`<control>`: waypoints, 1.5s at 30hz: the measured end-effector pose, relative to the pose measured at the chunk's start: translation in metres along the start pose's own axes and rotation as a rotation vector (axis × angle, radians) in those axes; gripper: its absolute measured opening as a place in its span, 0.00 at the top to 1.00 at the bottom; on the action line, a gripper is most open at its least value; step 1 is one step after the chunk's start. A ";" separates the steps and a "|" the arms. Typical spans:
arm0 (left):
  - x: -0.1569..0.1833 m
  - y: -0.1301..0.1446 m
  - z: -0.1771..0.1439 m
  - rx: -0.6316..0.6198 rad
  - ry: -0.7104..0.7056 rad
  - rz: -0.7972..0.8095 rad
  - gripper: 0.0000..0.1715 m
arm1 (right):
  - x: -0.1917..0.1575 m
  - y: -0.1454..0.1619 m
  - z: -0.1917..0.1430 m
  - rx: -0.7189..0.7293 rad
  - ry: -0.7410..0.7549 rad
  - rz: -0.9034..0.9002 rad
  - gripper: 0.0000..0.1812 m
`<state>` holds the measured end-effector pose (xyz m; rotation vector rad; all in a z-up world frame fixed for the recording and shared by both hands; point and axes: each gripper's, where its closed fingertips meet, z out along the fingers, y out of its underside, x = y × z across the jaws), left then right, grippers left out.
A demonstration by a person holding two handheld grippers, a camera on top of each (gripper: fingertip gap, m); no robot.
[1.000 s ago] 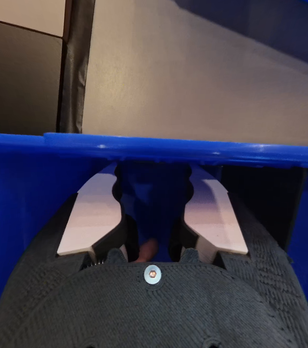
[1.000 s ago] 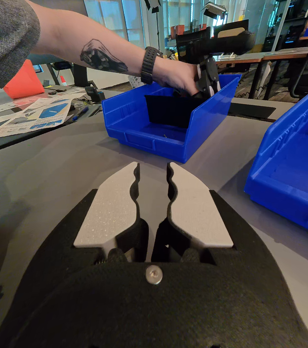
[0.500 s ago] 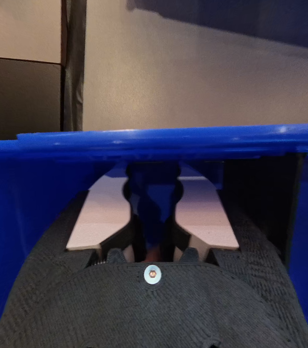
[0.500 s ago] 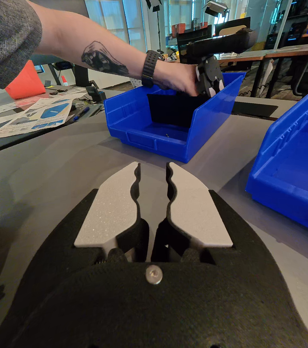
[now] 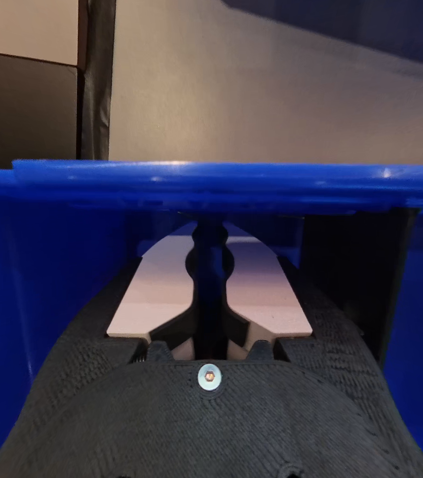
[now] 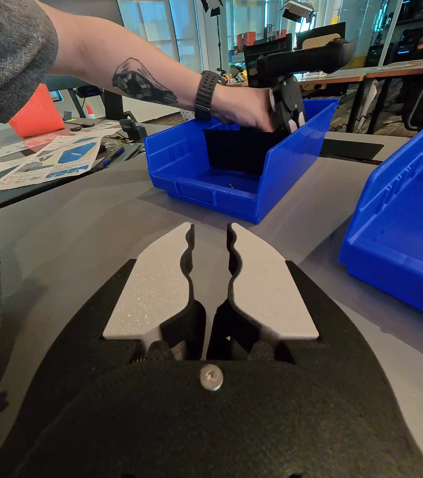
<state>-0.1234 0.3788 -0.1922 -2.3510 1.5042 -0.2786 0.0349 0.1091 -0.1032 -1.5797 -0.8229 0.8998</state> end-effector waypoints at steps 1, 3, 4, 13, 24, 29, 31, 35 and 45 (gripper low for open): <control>0.000 0.002 -0.001 -0.001 0.001 -0.004 0.93 | 0.000 0.000 0.000 0.001 0.000 -0.001 0.87; -0.001 0.005 -0.002 -0.016 -0.005 -0.003 0.95 | -0.001 0.000 0.000 -0.001 -0.004 0.001 0.87; -0.002 0.006 -0.003 -0.020 -0.012 0.002 0.95 | 0.000 0.000 0.001 -0.002 -0.004 0.001 0.87; -0.015 0.013 -0.020 -0.016 -0.073 -0.041 0.94 | -0.001 0.001 0.002 -0.004 -0.011 0.004 0.87; -0.034 0.013 -0.037 -0.094 -0.195 0.189 0.85 | -0.003 0.001 0.004 -0.005 -0.018 0.001 0.88; -0.030 0.023 -0.031 -0.169 -0.080 -0.087 0.90 | -0.004 0.001 0.006 -0.011 -0.020 0.005 0.88; -0.033 0.025 -0.028 -0.181 -0.065 -0.156 0.90 | -0.004 0.001 0.006 -0.010 -0.019 0.005 0.88; -0.037 0.026 -0.025 -0.202 -0.068 -0.205 0.92 | -0.005 0.000 0.006 -0.003 -0.022 0.006 0.89; -0.046 0.030 -0.014 -0.230 -0.188 -0.193 0.86 | -0.007 -0.004 0.006 0.016 -0.039 0.015 0.90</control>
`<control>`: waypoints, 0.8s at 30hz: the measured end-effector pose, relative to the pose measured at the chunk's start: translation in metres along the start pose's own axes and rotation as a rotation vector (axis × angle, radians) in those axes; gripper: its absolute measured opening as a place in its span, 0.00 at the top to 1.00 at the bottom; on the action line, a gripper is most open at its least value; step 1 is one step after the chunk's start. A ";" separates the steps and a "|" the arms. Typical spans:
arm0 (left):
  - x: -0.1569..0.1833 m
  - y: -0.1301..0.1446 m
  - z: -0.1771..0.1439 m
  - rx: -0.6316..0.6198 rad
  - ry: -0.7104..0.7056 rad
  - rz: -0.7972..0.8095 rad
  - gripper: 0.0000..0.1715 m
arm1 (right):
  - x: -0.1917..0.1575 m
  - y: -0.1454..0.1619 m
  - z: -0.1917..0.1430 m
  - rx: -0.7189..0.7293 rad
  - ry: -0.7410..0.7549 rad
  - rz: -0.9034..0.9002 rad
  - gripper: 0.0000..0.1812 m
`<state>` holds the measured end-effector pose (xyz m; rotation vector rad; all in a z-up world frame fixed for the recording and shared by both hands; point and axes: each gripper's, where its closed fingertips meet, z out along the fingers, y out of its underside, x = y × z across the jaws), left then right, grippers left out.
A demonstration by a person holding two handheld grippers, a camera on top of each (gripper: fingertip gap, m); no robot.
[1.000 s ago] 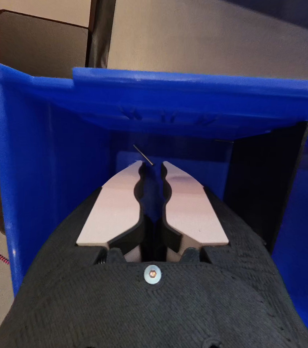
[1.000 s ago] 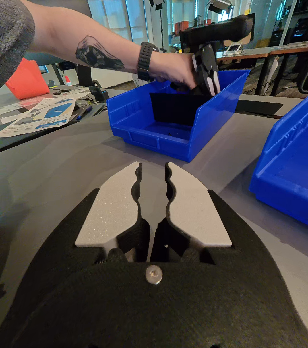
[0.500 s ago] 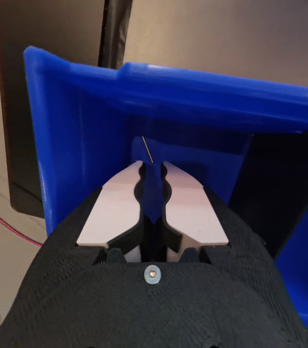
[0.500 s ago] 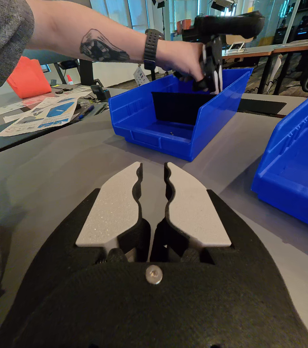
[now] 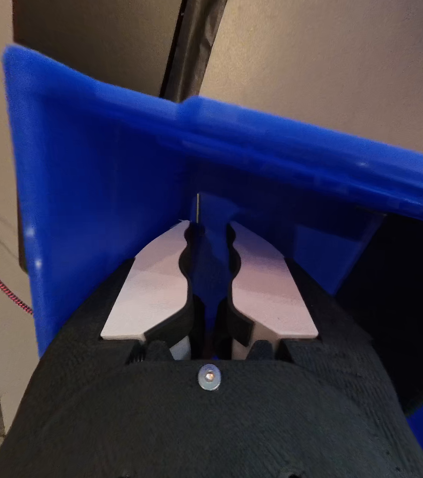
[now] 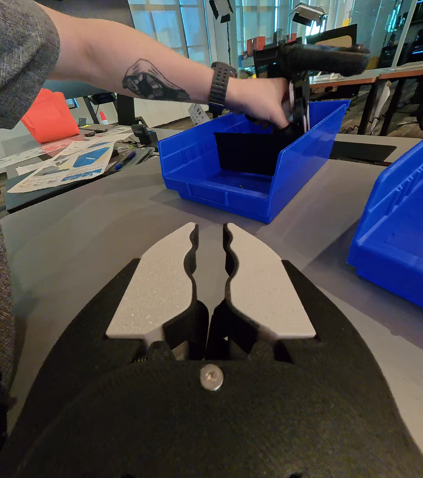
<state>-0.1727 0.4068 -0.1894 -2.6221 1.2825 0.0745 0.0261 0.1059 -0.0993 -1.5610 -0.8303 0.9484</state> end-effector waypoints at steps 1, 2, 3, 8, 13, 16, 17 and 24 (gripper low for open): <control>0.001 -0.001 0.001 0.005 0.003 0.002 0.88 | 0.000 0.000 0.000 0.003 -0.002 0.002 0.91; 0.002 -0.001 0.001 0.011 0.008 0.002 0.88 | -0.001 -0.001 0.000 0.005 -0.001 0.004 0.91; 0.003 -0.001 0.001 0.012 0.012 0.001 0.88 | -0.001 -0.001 -0.001 0.006 -0.002 0.006 0.91; 0.021 0.000 -0.004 0.027 0.171 -0.047 0.76 | 0.000 -0.002 -0.001 0.014 -0.002 0.017 0.91; 0.030 0.003 -0.020 0.055 0.258 -0.091 0.76 | 0.002 -0.003 -0.001 0.023 0.001 0.025 0.91; 0.025 0.002 -0.025 0.069 0.245 -0.120 0.76 | 0.001 -0.003 0.001 0.018 -0.005 0.028 0.91; 0.023 0.003 -0.024 0.060 0.231 -0.120 0.76 | 0.000 -0.003 0.002 0.015 -0.007 0.025 0.91; 0.032 -0.016 -0.009 0.069 0.232 -0.151 0.83 | -0.001 -0.002 0.002 0.008 -0.002 0.016 0.91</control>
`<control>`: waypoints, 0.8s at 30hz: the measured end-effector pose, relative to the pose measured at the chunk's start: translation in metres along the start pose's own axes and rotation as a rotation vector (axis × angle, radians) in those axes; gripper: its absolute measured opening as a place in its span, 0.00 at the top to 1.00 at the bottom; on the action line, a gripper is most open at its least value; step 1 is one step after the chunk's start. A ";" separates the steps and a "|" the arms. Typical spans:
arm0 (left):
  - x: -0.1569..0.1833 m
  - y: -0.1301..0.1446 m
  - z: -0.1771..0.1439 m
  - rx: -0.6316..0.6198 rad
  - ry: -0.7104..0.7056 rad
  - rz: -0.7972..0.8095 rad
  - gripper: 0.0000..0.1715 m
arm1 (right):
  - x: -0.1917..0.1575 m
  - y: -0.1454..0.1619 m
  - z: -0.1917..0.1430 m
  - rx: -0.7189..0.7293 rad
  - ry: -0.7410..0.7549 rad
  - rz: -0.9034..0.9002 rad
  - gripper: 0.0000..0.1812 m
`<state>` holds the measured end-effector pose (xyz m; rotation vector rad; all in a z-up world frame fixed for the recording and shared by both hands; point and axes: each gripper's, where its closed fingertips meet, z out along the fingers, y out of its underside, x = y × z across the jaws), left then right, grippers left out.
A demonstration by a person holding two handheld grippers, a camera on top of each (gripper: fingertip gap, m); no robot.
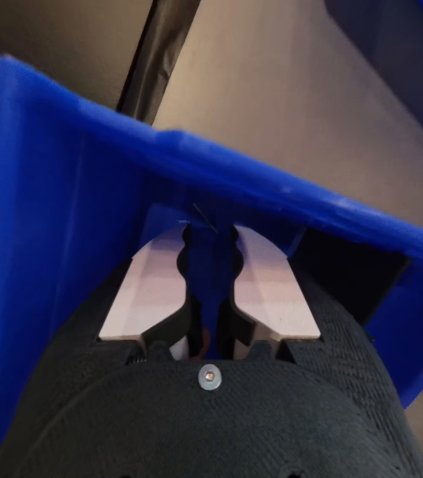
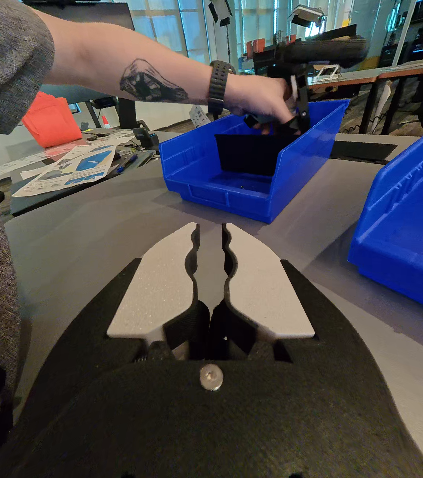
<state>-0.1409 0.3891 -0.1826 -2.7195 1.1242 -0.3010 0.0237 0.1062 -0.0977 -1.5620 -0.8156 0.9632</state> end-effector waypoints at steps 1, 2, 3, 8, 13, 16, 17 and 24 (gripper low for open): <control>0.000 -0.002 0.001 -0.010 0.002 -0.005 0.85 | 0.000 0.000 0.000 0.000 0.001 -0.001 0.91; 0.000 -0.002 0.003 -0.023 -0.002 -0.004 0.91 | 0.000 0.000 0.000 0.001 0.001 -0.001 0.91; -0.001 -0.001 0.005 -0.036 -0.011 0.003 0.96 | 0.000 0.000 0.000 0.001 0.000 0.000 0.91; 0.000 0.000 0.010 -0.050 -0.032 0.018 0.96 | 0.001 -0.001 -0.001 0.009 -0.006 0.014 0.91; -0.004 -0.004 0.006 -0.036 -0.048 0.012 0.92 | 0.000 -0.001 -0.002 0.011 -0.008 0.016 0.91; -0.004 -0.010 -0.002 0.004 -0.046 0.019 0.93 | 0.001 -0.001 -0.003 0.012 -0.005 0.018 0.91; -0.003 -0.012 -0.004 0.012 -0.045 0.043 0.92 | 0.001 -0.001 -0.002 0.010 -0.008 0.017 0.91; -0.006 -0.005 -0.004 0.005 -0.167 0.405 0.85 | 0.000 0.001 -0.003 0.003 -0.014 0.014 0.92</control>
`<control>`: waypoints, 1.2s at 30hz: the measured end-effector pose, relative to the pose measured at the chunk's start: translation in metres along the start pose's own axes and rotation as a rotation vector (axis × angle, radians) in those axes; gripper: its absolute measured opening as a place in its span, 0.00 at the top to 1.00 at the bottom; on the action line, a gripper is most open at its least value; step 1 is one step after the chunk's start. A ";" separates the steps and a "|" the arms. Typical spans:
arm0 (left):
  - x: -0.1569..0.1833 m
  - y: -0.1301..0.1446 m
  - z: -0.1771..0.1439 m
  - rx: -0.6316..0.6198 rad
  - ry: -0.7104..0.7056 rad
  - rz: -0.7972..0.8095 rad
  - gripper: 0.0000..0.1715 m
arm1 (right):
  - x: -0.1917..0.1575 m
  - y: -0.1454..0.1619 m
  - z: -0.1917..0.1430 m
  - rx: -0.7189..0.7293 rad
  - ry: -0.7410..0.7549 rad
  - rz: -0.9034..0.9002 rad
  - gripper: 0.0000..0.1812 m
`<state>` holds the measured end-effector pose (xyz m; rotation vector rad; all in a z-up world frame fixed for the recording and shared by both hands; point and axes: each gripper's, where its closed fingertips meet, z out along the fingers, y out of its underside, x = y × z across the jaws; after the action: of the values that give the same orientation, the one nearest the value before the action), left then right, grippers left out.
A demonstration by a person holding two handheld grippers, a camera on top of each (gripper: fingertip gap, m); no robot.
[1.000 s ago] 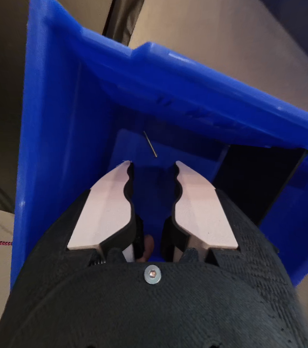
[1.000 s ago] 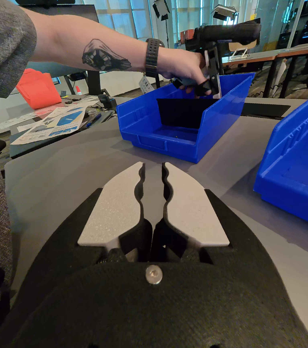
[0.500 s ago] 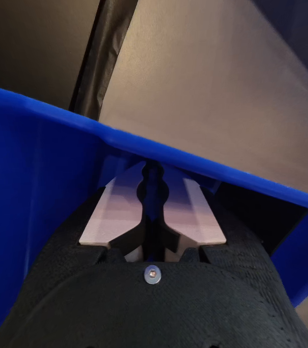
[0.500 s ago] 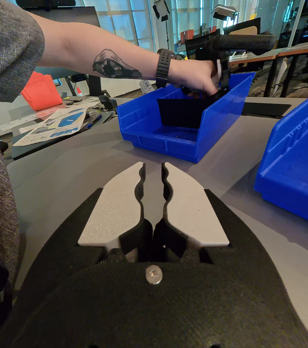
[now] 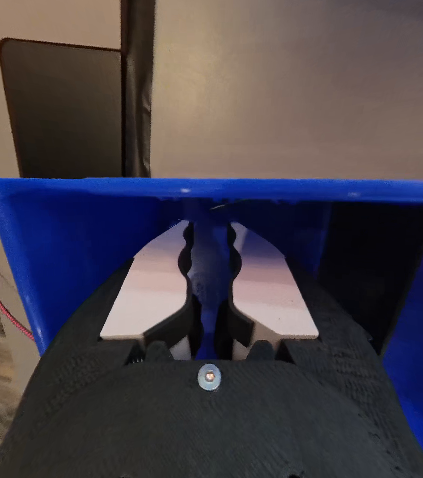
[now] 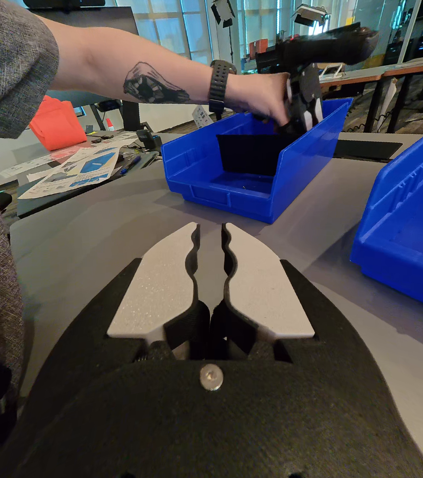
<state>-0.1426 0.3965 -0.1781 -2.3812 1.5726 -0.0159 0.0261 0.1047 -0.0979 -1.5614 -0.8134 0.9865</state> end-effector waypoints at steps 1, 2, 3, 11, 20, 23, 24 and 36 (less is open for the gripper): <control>0.003 0.000 0.000 0.015 0.017 0.019 0.84 | 0.000 0.000 0.000 -0.001 0.000 0.001 0.92; 0.005 0.000 0.000 0.026 0.031 0.034 0.83 | 0.000 0.000 0.000 -0.002 -0.002 0.002 0.92; 0.007 0.000 0.000 0.037 0.042 0.050 0.82 | 0.000 0.001 0.000 -0.005 -0.005 0.004 0.92; 0.013 -0.003 0.002 0.080 0.085 0.323 0.86 | -0.001 0.004 0.001 -0.025 -0.009 0.003 0.92; 0.017 -0.008 0.011 0.090 0.149 0.406 0.85 | 0.000 0.008 0.001 -0.046 -0.013 0.015 0.92; 0.022 -0.008 0.013 0.089 0.191 0.419 0.85 | 0.000 0.008 0.000 -0.047 -0.012 0.018 0.92; 0.022 -0.008 0.013 0.084 0.197 0.420 0.85 | 0.000 0.008 0.000 -0.047 -0.012 0.019 0.92; 0.028 0.006 0.008 -0.018 0.259 0.475 0.86 | 0.001 0.008 -0.002 -0.045 -0.017 0.028 0.92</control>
<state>-0.1357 0.3707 -0.1911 -2.0204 2.2297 -0.2183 0.0284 0.1030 -0.1058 -1.6083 -0.8331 1.0093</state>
